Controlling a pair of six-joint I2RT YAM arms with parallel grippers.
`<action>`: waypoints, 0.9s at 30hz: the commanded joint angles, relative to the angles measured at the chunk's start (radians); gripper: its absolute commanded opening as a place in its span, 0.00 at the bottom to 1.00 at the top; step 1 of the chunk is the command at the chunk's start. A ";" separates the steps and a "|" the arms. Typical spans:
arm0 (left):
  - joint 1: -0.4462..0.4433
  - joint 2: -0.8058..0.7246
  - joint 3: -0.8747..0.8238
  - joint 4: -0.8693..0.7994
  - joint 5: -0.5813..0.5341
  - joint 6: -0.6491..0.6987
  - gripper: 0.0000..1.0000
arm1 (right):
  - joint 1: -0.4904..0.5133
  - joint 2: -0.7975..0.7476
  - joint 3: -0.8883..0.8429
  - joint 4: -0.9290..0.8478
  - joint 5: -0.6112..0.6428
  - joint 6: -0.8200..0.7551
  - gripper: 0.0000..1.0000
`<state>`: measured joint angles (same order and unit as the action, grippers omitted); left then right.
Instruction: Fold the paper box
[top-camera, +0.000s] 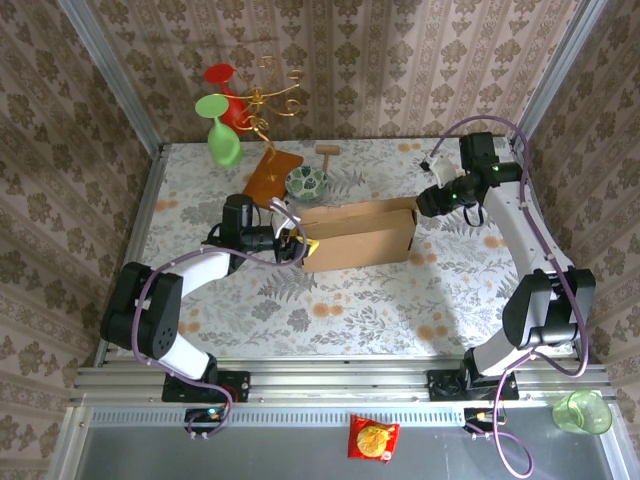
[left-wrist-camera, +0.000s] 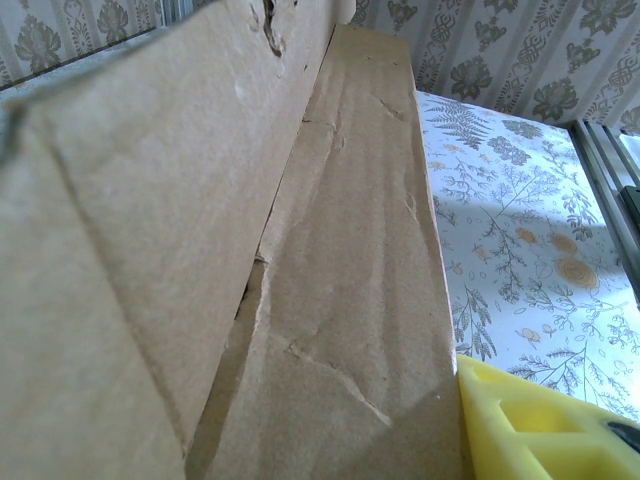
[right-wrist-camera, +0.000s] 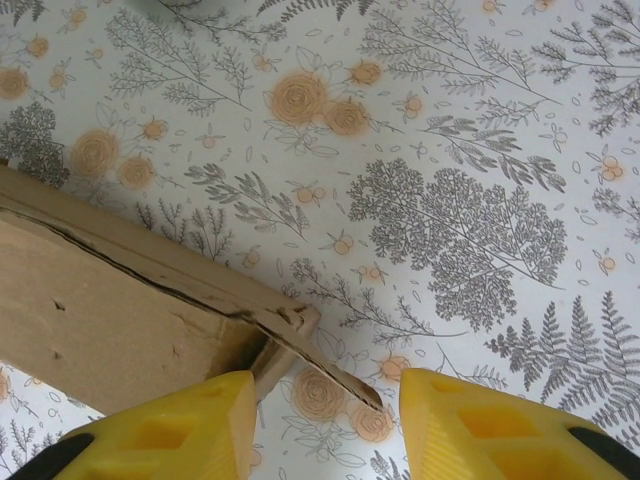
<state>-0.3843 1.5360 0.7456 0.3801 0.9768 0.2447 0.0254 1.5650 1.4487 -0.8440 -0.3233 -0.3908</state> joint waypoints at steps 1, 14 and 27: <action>0.006 -0.013 0.011 -0.056 0.020 0.026 0.49 | 0.007 0.017 0.031 -0.042 -0.016 -0.008 0.41; 0.007 -0.015 0.014 -0.064 0.011 0.030 0.49 | 0.022 0.031 0.024 -0.033 0.012 0.012 0.28; 0.006 -0.014 0.014 -0.050 -0.001 0.017 0.51 | 0.039 0.036 0.041 -0.046 0.036 0.027 0.05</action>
<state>-0.3843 1.5360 0.7464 0.3668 0.9760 0.2550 0.0605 1.5848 1.4544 -0.8574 -0.3164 -0.3786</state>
